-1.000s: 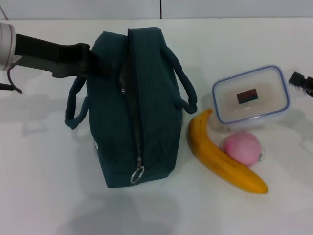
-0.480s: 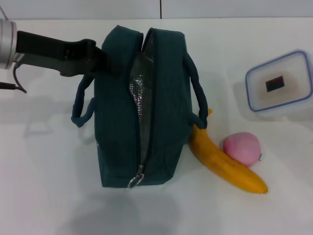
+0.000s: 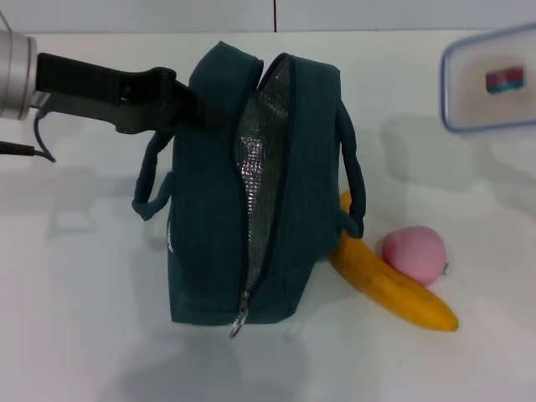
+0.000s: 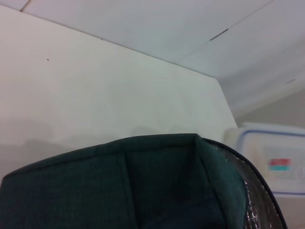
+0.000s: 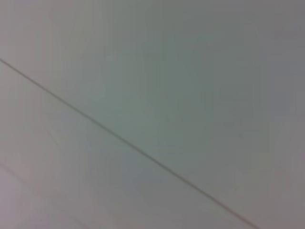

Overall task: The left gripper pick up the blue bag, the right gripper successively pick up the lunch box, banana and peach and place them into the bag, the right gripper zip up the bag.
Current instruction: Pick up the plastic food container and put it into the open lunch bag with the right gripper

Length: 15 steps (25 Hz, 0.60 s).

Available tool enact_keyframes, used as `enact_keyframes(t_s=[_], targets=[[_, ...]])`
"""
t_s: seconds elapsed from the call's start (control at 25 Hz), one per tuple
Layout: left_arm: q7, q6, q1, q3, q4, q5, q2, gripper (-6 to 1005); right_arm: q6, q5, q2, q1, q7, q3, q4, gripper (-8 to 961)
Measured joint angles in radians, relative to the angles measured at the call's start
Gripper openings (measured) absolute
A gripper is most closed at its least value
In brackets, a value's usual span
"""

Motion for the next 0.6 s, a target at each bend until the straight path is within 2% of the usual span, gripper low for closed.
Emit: enact_keyframes(t_s=[0.24, 0.6], targets=[[0.002, -0.001, -0.009, 0.009, -0.027, 0.003, 0.000, 44, -0.101, 0.052, 0.014, 0.073, 0.039, -0.001, 0.000, 130], [0.008, -0.005, -0.033, 0.017, -0.049, 0.010, 0.000, 45, -0.141, 0.062, 0.074, 0.265, 0.051, -0.037, 0.000, 144]])
